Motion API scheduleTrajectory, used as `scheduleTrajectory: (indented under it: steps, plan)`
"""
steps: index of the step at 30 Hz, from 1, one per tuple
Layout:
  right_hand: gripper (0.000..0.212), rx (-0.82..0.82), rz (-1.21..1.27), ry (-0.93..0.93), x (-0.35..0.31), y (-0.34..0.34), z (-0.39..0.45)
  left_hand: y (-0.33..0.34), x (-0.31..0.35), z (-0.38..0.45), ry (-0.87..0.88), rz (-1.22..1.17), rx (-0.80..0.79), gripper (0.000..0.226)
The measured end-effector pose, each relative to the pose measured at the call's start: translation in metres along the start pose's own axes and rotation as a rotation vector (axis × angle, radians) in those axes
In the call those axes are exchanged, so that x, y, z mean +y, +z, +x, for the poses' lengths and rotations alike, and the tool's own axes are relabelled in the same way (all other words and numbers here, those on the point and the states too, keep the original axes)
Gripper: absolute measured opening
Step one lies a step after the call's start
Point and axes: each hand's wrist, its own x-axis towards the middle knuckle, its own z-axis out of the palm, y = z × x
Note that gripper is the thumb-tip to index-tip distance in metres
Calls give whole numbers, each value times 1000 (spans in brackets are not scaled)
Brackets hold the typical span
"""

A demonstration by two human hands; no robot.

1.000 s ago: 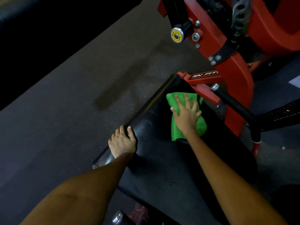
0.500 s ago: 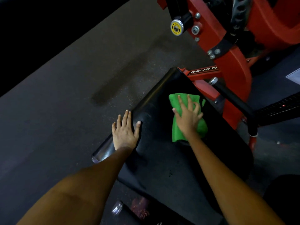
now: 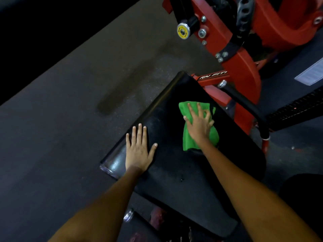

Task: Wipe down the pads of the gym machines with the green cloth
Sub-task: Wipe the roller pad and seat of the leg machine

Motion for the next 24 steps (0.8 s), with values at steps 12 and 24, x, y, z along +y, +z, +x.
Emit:
scheduleTrajectory:
  steps: [12,24]
  plan:
    - [55,68,-158,-594,16,21,-47,0,-1,2,-8,-55,43,94]
    - [77,149,-132,-630,8,44,-106,-1,-1,-1,4,-85,52,100]
